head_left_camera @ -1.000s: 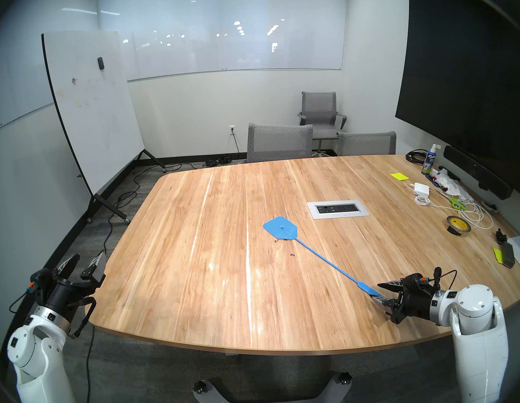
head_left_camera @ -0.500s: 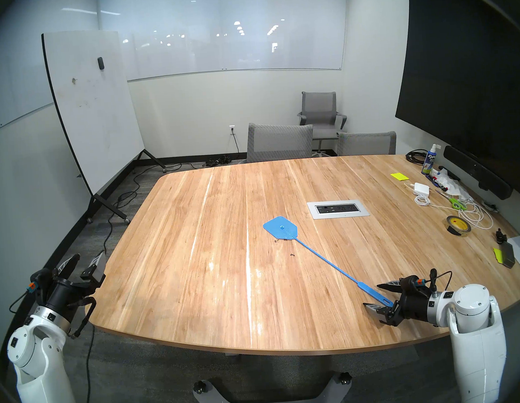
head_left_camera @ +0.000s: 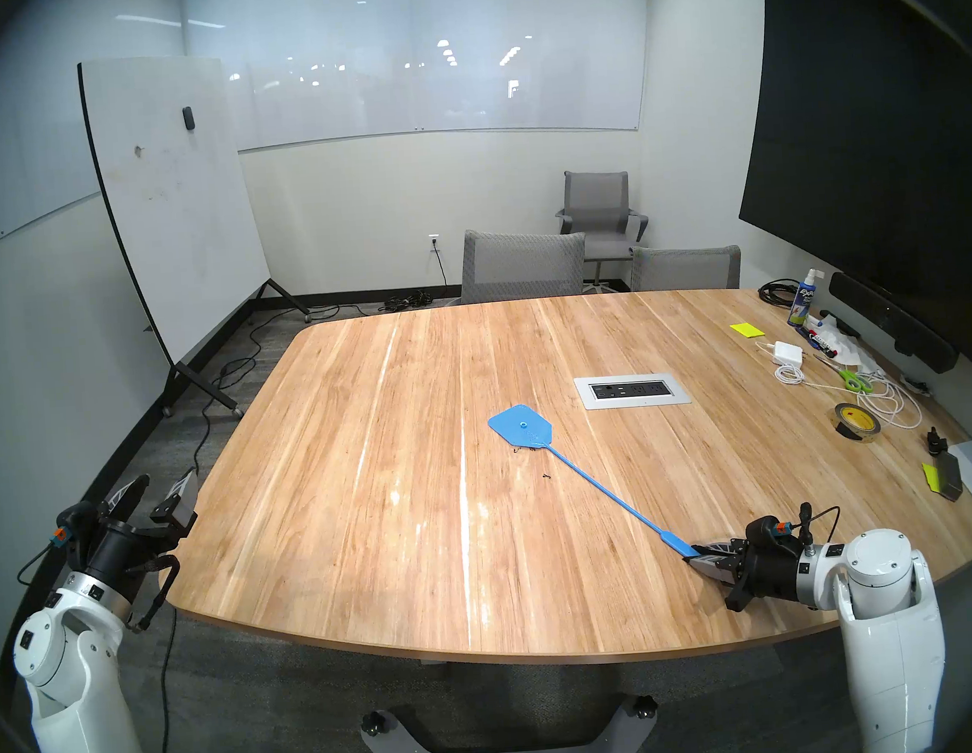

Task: Swat a bug on table

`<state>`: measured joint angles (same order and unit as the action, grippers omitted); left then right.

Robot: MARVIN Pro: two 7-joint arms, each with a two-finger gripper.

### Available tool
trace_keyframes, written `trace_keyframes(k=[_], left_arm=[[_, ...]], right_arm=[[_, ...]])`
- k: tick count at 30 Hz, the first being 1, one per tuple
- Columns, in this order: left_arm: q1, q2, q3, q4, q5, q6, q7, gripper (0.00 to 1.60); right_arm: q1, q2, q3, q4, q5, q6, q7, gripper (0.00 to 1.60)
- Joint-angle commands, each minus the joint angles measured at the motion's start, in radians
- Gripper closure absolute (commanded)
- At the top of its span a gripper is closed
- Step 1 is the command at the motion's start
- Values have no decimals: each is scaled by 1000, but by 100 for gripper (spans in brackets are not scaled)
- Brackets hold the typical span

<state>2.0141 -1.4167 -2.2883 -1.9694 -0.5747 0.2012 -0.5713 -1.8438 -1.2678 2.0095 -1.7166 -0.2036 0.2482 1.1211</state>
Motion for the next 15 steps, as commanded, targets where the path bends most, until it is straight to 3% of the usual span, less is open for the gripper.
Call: trace_keyframes(k=[1,15], left_arm=[[1,0,-4,-17,-1,1,0,0],[-1,-2,-5,-17,2,3,-3,0]], right_arm=[[-6,6,11,-18,-2,-1,-1,160],[-96,-24,78,-58,2,-18,-3,160]])
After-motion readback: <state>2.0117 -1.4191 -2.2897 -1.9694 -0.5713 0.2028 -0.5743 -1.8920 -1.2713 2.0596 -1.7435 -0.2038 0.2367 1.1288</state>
